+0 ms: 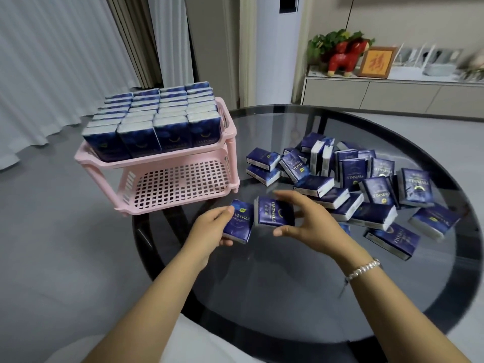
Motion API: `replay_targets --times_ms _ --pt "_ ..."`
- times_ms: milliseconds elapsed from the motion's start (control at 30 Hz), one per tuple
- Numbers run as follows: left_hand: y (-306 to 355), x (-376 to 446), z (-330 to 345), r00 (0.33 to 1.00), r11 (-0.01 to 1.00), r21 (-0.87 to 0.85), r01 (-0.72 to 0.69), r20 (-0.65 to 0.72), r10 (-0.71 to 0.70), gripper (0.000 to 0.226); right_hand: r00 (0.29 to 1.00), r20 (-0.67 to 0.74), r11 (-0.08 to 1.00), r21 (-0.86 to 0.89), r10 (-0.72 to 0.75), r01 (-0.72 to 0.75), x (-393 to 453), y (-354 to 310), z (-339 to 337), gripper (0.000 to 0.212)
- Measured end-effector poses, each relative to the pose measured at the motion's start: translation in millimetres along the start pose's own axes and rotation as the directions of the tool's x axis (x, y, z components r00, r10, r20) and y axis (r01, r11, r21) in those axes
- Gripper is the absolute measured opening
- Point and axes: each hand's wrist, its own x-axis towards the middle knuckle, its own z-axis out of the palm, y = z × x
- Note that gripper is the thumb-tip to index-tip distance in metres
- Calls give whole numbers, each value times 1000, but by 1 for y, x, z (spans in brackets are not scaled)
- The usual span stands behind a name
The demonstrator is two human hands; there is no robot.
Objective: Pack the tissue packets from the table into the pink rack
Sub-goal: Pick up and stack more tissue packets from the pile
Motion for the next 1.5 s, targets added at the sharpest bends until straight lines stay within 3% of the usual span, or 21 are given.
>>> replay_targets --times_ms 167,267,400,533,600,700,767,867,967,1100,1200,1333,1500 --pt "8 -12 12 984 1000 12 25 176 -27 33 974 173 986 -53 -147 158 -1 -5 -9 66" --pt "8 -16 17 953 996 91 -14 301 -14 39 948 282 980 -89 -148 179 1 -6 -17 64" --pt "7 -15 23 932 999 45 9 362 -25 31 932 332 977 -102 -147 190 3 -8 -25 65" --pt "10 -12 33 957 991 -112 73 289 -37 24 977 192 989 -93 -92 111 6 -8 -42 67" --pt "13 -10 40 984 980 -166 106 160 -79 21 998 -19 971 -234 -55 50 13 -1 -47 56" --pt "16 -3 54 994 979 -177 103 -14 -107 19 931 -351 882 -401 100 -246 29 13 -50 44" --pt "19 -1 64 994 981 -186 60 -79 -76 20 893 -375 759 -497 250 -421 38 20 -52 47" --pt "19 -5 77 992 982 -190 -20 -124 -3 19 878 -249 689 -547 408 -475 49 29 -53 53" --pt "12 -8 80 990 979 -183 -85 -123 63 18 881 -198 775 -420 429 -472 51 31 -53 52" --pt "5 -4 75 988 966 -231 -115 -130 87 22 898 -301 897 -209 320 -389 46 29 -51 36" --pt "4 -5 74 992 956 -279 -94 -105 66 20 873 -388 956 132 295 -264 37 24 -48 15" --pt "2 -6 72 998 935 -354 -35 -68 12 25 847 -389 861 488 363 -145 20 11 -39 16" --pt "-1 -10 73 999 921 -387 -33 -35 21 34 878 -216 666 732 428 -145 4 -4 -17 30"
